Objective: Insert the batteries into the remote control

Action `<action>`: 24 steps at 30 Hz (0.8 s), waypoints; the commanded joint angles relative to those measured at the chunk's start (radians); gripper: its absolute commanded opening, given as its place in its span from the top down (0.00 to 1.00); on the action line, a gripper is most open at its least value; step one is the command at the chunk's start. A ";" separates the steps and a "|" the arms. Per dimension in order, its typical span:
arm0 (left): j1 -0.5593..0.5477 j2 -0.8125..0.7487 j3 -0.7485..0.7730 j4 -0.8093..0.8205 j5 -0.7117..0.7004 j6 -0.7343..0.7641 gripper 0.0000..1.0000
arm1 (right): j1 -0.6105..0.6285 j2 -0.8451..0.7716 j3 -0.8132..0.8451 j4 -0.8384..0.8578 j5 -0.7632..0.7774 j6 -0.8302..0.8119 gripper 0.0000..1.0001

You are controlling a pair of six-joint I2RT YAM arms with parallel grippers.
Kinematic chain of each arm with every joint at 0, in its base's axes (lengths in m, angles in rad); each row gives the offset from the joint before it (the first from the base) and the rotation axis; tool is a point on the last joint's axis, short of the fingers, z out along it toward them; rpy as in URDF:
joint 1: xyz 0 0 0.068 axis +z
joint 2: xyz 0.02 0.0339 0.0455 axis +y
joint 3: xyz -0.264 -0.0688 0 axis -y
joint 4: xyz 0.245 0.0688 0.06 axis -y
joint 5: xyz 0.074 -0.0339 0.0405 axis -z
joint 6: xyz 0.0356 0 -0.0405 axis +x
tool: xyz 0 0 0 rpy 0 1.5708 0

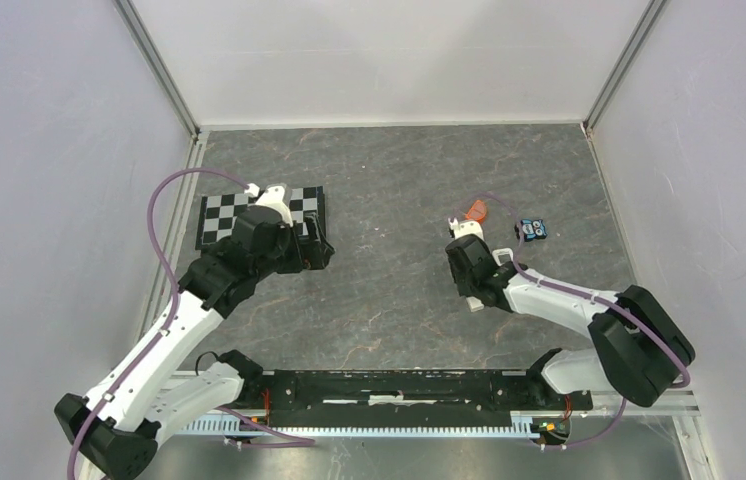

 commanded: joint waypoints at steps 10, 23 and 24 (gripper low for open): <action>0.003 -0.125 0.178 -0.211 -0.140 0.001 0.00 | -0.020 -0.284 0.060 -0.098 0.030 0.005 0.15; 0.003 -0.369 0.371 -0.384 -0.190 0.047 0.00 | -0.019 -0.928 0.342 -0.557 0.416 0.096 0.02; 0.003 -0.385 0.381 -0.389 -0.195 0.051 0.00 | -0.019 -0.955 0.374 -0.580 0.443 0.091 0.02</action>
